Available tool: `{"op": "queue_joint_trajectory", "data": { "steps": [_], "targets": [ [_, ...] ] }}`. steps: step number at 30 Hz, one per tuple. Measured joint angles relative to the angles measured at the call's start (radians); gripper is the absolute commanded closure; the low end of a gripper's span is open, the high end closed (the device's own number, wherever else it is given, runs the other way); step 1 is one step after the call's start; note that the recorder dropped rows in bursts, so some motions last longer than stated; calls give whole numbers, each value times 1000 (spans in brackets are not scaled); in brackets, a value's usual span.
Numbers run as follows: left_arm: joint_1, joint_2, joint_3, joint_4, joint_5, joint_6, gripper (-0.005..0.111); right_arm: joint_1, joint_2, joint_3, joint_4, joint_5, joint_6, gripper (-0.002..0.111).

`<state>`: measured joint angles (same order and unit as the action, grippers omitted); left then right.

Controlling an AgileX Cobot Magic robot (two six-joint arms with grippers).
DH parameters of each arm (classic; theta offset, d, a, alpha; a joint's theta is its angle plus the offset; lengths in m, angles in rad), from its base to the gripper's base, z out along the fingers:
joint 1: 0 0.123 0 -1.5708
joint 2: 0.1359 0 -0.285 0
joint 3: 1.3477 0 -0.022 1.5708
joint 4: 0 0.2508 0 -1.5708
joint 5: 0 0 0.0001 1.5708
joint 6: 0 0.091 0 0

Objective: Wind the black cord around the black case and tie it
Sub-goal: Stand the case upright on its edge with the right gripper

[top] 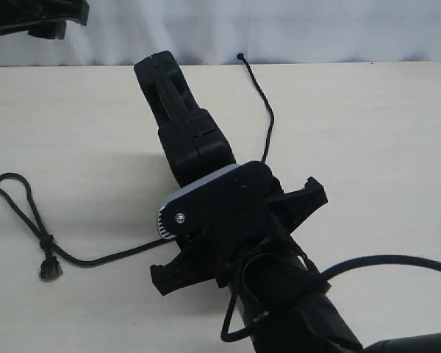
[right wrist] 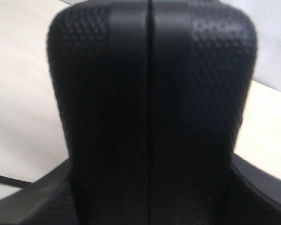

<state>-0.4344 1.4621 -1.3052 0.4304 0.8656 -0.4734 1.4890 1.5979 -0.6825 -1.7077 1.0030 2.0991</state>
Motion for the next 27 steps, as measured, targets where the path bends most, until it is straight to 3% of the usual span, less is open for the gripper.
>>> {"op": "queue_joint_trajectory", "data": {
  "steps": [6,21,27],
  "targets": [
    [38,0,0,0,52,35,46,-27,-18,20,-11,-52,-14,104],
    [38,0,111,11,5,102,46,-70,-18,59,-9,-116,5,104],
    [38,0,117,15,3,108,46,-151,-41,59,-9,-235,9,104]
  ]
}}
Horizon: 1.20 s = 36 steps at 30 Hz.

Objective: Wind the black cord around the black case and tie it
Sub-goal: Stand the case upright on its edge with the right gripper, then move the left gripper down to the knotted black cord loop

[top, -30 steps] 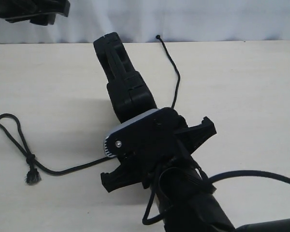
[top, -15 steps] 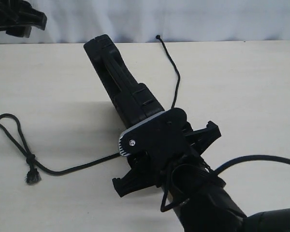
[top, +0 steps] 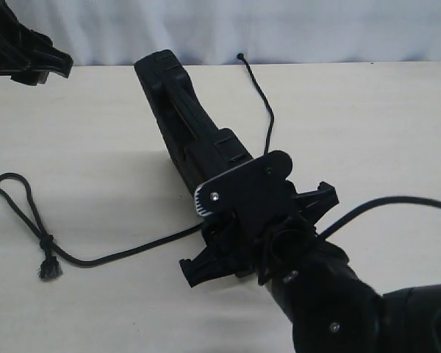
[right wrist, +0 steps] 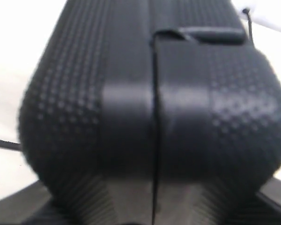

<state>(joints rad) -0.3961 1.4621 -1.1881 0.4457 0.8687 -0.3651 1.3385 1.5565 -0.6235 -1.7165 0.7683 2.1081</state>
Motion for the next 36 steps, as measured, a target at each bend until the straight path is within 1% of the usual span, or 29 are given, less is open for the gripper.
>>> {"op": "queue_joint_trajectory", "data": {
  "steps": [4,9,15,19,21,23,25,27,29,31,33,36],
  "targets": [
    [0,0,0,6,-2,0,46,-40,-49,7,0,-65,0,104],
    [0,0,0,19,-4,4,46,-45,-114,33,7,-114,-6,104],
    [0,0,2,23,-4,7,46,-45,-125,59,-1,-122,-6,104],
    [0,-1,32,23,-26,20,47,-45,-125,61,-1,-123,-8,104],
    [0,-6,54,23,-46,24,52,-45,-125,62,-3,-123,-10,104],
    [0,-9,79,23,-70,34,62,-45,-125,67,-8,-123,-12,104],
    [4,-9,96,18,-83,42,74,-45,-125,67,-9,-123,-14,104],
    [27,-11,108,0,-87,53,86,-45,-125,67,-11,-123,-16,104],
    [74,-15,115,-12,-69,57,93,-45,-125,67,-11,-123,-24,104],
    [134,-17,116,-51,-25,59,93,-45,-125,67,-11,-123,-31,104],
    [200,-17,116,-133,27,66,93,-45,-125,67,-11,-123,-37,104],
    [239,-17,143,-198,57,84,93,-45,-125,67,-11,-123,-41,104]
  ]
}}
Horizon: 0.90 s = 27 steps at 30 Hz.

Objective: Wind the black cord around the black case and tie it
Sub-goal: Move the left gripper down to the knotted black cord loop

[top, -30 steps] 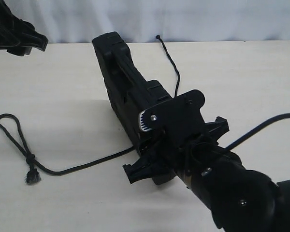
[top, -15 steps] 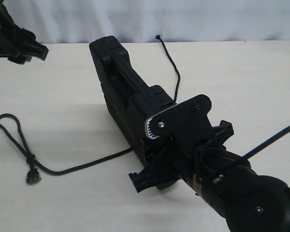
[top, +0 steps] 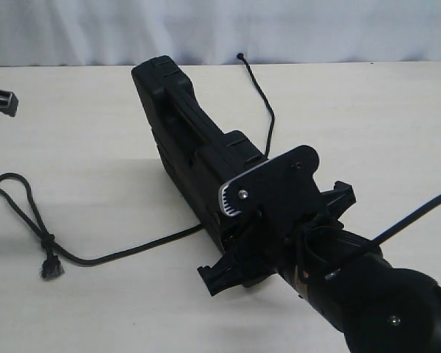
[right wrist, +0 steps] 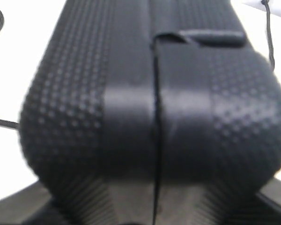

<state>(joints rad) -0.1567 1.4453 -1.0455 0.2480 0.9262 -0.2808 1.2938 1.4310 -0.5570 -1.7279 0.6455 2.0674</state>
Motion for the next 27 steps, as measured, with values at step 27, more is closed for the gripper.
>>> {"op": "queue_joint_trajectory", "data": {
  "steps": [27],
  "targets": [
    [3,149,288,-258,-234,-33,73,0,0,0,0,2,-19,104]
  ]
}}
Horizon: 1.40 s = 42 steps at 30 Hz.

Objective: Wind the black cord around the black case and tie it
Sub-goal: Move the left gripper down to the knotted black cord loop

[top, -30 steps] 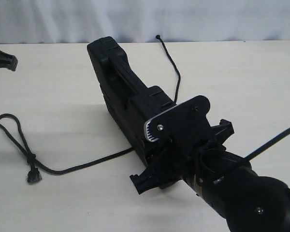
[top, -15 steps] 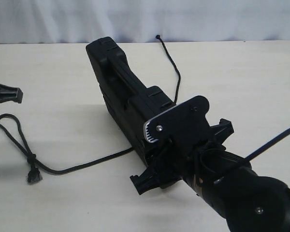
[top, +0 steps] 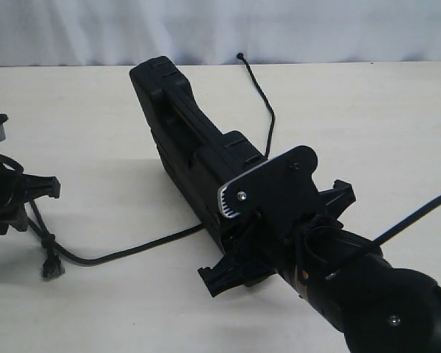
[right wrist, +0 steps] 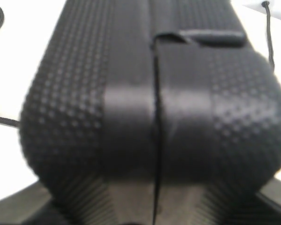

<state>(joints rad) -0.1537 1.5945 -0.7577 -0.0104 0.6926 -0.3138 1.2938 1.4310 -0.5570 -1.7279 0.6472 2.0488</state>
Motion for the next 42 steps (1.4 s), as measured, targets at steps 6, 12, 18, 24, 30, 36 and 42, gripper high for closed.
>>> {"op": "queue_joint_trajectory", "data": {
  "steps": [6,12,18,24,30,36,42],
  "targets": [
    [0,41,7,-39,-56,-22,69,0,0,0,0,0,-3,104],
    [0,41,6,-147,-154,-24,69,0,0,0,0,0,-8,104],
    [0,41,31,-154,-201,-29,69,0,0,0,0,0,-12,104],
    [0,41,85,-155,-254,-90,69,0,0,0,0,0,-12,104],
    [0,46,114,-155,-310,-101,69,0,0,0,0,0,-14,104],
    [0,124,114,-180,-341,-103,69,0,0,0,0,0,-16,104],
    [0,161,109,-203,-412,-103,69,0,0,0,0,0,-16,104]
  ]
}}
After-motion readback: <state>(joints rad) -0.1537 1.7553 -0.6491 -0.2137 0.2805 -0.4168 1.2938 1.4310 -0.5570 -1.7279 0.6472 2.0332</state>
